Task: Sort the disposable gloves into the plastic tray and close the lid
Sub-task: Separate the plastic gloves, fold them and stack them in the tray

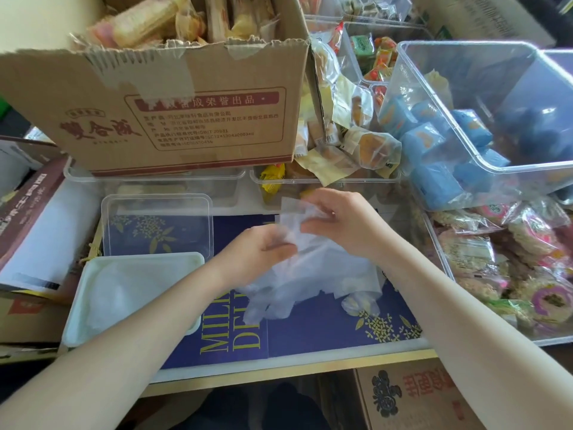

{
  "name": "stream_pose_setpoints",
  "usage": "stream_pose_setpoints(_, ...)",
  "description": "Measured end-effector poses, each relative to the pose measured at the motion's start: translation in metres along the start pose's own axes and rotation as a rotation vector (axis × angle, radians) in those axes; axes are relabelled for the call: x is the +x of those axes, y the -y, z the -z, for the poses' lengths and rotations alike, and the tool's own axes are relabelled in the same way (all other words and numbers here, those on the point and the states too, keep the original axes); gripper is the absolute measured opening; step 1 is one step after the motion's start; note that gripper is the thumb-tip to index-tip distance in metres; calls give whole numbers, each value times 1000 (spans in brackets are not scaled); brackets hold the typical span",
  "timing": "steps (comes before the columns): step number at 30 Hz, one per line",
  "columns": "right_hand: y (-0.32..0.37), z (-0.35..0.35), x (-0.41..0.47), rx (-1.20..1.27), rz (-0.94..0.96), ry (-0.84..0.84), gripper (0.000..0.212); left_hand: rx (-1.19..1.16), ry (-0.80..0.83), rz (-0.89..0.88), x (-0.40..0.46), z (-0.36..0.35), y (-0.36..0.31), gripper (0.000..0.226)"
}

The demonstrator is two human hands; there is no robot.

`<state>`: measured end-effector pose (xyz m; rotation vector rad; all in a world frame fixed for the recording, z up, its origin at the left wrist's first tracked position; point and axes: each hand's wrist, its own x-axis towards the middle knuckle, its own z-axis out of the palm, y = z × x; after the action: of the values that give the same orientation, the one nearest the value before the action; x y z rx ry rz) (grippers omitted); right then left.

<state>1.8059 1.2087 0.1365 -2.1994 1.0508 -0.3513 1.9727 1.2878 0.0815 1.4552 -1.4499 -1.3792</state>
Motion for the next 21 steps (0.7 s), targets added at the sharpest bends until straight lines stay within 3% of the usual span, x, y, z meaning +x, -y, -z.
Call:
stream_pose_setpoints(2,-4,5,3,27,-22,5,26,14,-30,-13,-1,2,2,11)
stream_pose_setpoints(5,-8,11,0,158,-83,48,25,-48,-38,-9,-4,4,-2,14)
stream_pose_setpoints(8,-26,12,-5,409,-220,71,50,-62,-83,-17,-3,4,-3,17)
stream_pose_setpoints(9,-30,12,-9,595,-308,79,63,-95,-114,-16,-3,6,-3,18)
stream_pose_setpoints(12,-57,2,-17,1063,-531,147,144,-204,-174,-32,-3,10,-5,24)
stream_pose_setpoints(13,-63,-1,-21,1106,-527,167,132,-218,-188,-34,-3,12,-6,24)
stream_pose_setpoints(14,-62,-4,-22,1118,-529,169,104,-224,-202,-38,-3,13,-6,23)
stream_pose_setpoints(21,-58,-12,-23,1138,-420,430,70,-172,-290,-92,1,22,-8,15)
